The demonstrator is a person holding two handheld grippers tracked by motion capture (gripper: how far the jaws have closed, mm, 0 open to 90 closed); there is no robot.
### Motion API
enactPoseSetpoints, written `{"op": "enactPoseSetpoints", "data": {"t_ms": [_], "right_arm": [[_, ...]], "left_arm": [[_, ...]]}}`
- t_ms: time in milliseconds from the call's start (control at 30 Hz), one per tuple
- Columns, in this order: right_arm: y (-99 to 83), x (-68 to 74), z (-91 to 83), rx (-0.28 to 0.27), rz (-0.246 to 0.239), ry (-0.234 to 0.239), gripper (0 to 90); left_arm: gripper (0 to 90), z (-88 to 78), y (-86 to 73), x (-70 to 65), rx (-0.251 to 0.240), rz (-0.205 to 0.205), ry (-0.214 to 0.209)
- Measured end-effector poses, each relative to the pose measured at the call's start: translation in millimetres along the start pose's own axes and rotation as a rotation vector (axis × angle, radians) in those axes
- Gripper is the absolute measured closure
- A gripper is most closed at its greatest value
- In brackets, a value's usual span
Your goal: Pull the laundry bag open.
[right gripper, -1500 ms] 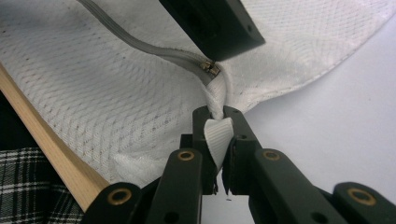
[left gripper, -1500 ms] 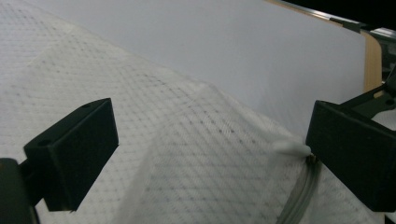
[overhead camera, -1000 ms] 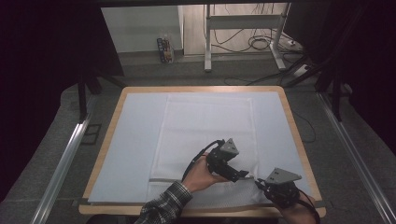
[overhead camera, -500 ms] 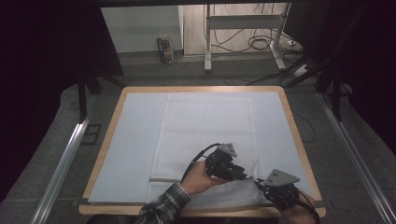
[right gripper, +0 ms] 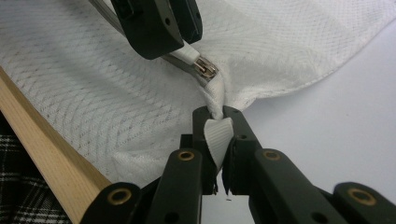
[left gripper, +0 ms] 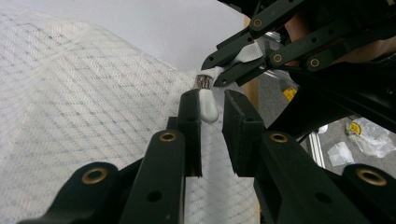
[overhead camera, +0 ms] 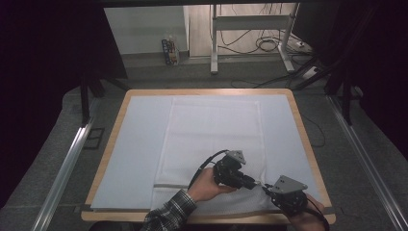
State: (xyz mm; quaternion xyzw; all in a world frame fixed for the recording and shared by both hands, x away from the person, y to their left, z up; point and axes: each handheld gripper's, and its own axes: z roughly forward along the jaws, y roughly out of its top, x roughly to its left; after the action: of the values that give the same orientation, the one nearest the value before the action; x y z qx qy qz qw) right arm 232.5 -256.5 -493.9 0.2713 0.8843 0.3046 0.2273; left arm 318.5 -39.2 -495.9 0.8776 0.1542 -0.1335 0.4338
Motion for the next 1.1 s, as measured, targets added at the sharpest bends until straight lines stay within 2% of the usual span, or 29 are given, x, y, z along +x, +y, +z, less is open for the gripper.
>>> {"op": "enactPoseSetpoints", "data": {"t_ms": [67, 233, 300, 400, 467, 533, 700, 1000, 1100], "right_arm": [[0.2, 0.2, -0.2, -0.002, -0.003, -0.003, 83.6], [0.3, 0.3, -0.2, -0.002, -0.005, -0.007, 83.6], [0.4, 0.6, 0.2, 0.0, -0.01, -0.007, 83.6], [0.4, 1.0, 0.6, 0.003, -0.015, -0.01, 83.6], [0.6, 1.3, 0.3, 0.001, -0.017, -0.012, 83.5], [0.7, 1.3, -0.1, -0.002, -0.018, -0.013, 83.5], [0.6, 1.4, 0.3, 0.001, -0.019, -0.014, 83.5], [0.7, 1.8, 0.8, 0.006, -0.024, -0.022, 83.5], [0.6, 2.1, 1.2, 0.01, -0.03, -0.024, 83.5]], "left_arm": [[77.3, 1.5, -0.3, 0.3, 0.008, -0.003, -0.013], [76.7, 4.3, -0.8, 0.7, 0.03, 0.008, -0.007], [76.1, 5.0, -0.7, 0.5, 0.014, -0.015, -0.011], [75.2, 3.5, -0.2, 2.7, 0.017, -0.026, -0.011], [77.9, 3.7, 0.0, 2.5, 0.017, -0.039, -0.013], [80.7, 3.4, -0.2, 3.8, 0.028, -0.035, -0.014], [81.9, 4.9, -1.3, 5.0, 0.027, -0.057, -0.024], [80.2, 8.0, -1.1, 6.2, 0.028, -0.082, -0.074], [79.7, 8.5, 0.0, 5.6, 0.033, -0.085, -0.068]]}}
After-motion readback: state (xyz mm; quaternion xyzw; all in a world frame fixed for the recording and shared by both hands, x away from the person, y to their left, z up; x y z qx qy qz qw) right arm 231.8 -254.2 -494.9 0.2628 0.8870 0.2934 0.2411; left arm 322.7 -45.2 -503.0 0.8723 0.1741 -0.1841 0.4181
